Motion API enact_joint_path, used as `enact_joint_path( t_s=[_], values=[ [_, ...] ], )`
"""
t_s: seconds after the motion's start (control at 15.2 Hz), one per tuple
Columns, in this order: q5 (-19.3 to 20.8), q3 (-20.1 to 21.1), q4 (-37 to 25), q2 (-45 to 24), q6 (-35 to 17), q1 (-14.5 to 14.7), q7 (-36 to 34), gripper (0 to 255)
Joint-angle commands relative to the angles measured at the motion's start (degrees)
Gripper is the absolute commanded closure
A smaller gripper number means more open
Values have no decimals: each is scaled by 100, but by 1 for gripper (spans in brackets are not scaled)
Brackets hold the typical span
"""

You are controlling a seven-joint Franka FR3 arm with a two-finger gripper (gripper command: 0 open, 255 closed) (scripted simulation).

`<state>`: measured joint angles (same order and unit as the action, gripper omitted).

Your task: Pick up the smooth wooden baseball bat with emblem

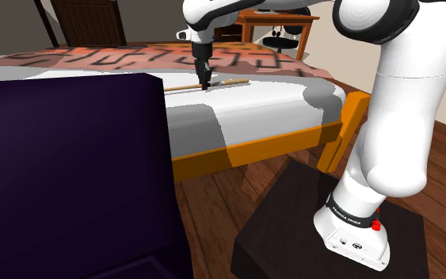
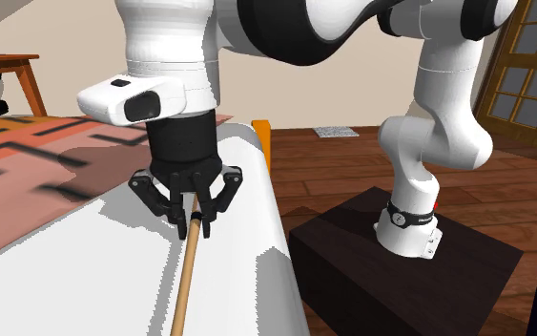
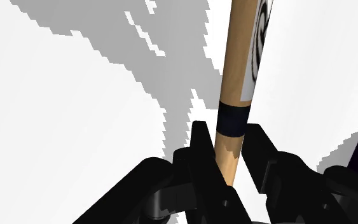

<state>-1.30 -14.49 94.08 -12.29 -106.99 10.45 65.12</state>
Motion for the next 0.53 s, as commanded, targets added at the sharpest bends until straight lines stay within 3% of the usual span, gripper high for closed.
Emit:
enact_joint_path(
  t_s=[0.0,0.46],
  values=[
    [1,-3,-3,-16,-4,-4,0,255],
    [9,-6,-257,12,276,-5,-2,255]
  ],
)
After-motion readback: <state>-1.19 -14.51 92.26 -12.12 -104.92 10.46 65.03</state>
